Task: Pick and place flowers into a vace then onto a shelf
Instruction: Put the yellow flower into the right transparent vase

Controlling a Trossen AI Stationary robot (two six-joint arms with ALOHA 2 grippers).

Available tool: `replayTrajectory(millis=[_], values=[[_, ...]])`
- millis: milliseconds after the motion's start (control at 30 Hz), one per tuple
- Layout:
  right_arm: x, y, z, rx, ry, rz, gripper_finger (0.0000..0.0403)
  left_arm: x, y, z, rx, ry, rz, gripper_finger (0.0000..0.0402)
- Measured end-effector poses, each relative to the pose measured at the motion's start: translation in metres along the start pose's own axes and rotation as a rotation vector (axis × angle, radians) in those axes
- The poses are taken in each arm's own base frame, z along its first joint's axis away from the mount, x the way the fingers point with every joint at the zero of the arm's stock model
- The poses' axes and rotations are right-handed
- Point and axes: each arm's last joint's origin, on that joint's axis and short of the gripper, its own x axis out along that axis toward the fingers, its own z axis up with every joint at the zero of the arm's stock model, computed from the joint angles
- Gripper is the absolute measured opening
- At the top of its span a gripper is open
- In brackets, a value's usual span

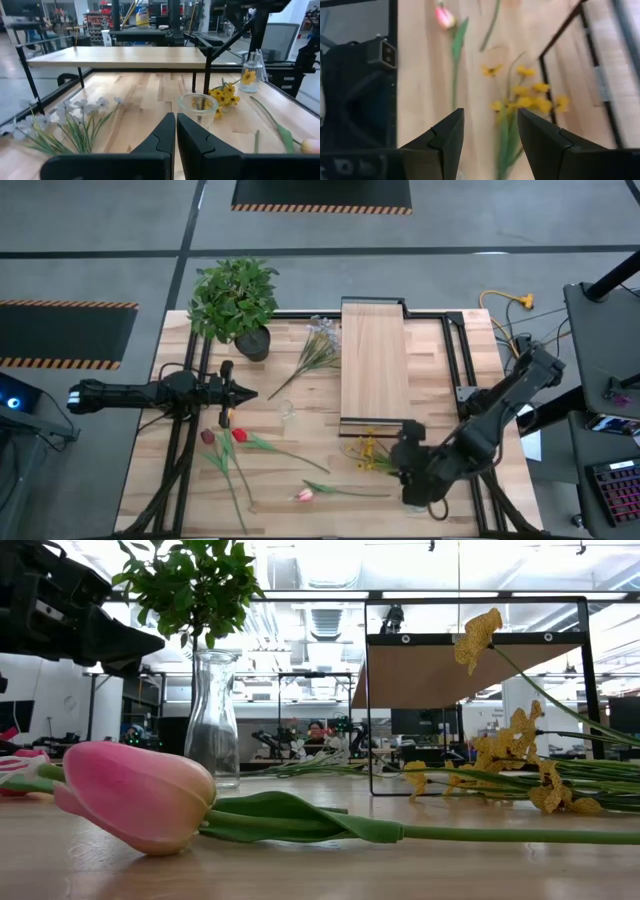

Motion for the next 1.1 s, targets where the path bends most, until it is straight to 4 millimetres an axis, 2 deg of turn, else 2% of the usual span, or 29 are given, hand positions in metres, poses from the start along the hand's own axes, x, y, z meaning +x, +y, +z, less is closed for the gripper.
replayTrajectory(millis=[233,467,733,1100], values=[[0.034,0.018,-0.002,-0.026,0.076,-0.05,0.0176,0.0,0.0,0.0,0.015,0.0,0.0,0.0],[0.058,0.021,-0.008,0.045,0.17,-0.077,0.0176,0.0,0.0,0.0,0.015,0.0,0.0,0.0],[0.072,0.013,-0.017,0.074,0.222,-0.192,0.0181,0.0,0.0,0.001,0.014,-0.01,0.0,0.0],[0.105,-0.001,-0.031,0.078,0.318,-0.281,0.0232,0.0,0.0,0.001,0.014,-0.011,0.0,0.0]])
